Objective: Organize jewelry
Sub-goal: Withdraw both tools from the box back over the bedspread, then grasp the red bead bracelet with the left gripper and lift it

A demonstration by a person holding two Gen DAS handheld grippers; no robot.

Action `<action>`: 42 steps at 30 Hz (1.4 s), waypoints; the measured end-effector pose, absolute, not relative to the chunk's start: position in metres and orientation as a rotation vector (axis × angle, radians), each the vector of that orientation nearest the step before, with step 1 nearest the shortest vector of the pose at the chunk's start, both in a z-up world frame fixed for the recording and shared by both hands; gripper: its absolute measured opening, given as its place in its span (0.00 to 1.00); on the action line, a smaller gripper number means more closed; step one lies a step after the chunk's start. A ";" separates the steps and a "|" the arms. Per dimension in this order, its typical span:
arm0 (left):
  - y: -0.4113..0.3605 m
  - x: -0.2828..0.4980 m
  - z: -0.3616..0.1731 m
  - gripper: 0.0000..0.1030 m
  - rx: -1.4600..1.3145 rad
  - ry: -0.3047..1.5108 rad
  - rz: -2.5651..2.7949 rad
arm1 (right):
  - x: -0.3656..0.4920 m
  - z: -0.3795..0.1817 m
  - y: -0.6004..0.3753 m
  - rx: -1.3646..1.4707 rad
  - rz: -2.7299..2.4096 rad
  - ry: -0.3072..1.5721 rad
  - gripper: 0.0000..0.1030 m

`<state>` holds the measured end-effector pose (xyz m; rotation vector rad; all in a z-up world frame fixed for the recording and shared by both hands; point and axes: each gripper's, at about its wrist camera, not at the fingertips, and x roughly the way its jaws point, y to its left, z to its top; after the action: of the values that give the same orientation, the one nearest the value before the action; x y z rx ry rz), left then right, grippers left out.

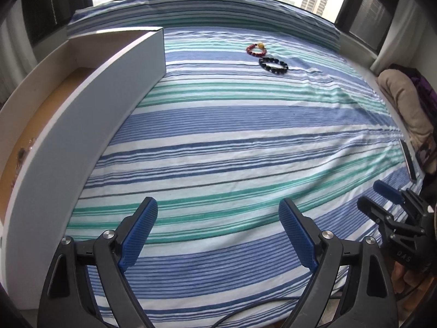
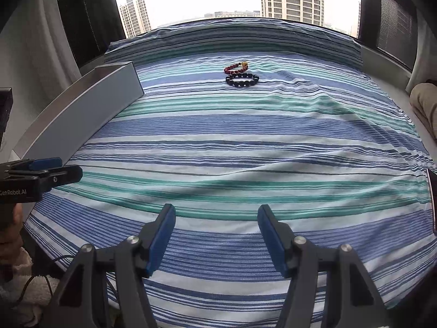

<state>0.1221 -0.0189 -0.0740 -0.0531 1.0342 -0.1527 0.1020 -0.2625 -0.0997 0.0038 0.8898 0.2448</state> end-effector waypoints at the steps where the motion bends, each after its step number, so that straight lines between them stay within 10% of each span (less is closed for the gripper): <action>1: -0.021 0.132 -0.069 0.88 -0.055 1.030 -0.161 | 0.103 -0.100 -0.265 0.004 0.242 0.889 0.62; 15: -0.139 0.379 -0.014 0.87 0.041 0.942 -0.396 | 0.125 -0.106 -0.325 0.135 0.194 0.878 0.62; 24: -0.190 0.518 -0.096 0.37 -0.061 1.228 -0.283 | 0.134 -0.117 -0.363 0.201 0.164 0.893 0.62; 37: -0.187 0.548 -0.133 0.34 -0.198 1.245 -0.157 | 0.129 -0.128 -0.376 0.257 0.180 0.897 0.62; 38: -0.187 0.547 -0.134 0.13 -0.182 1.235 -0.144 | 0.128 -0.129 -0.377 0.259 0.175 0.898 0.62; 42: -0.180 0.542 -0.133 0.14 -0.189 1.201 -0.122 | 0.125 -0.131 -0.380 0.264 0.159 0.899 0.62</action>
<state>0.5422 -0.1799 -0.1325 -0.1888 1.2008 -0.1218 0.1254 -0.3798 -0.1313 0.2643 0.8989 0.1594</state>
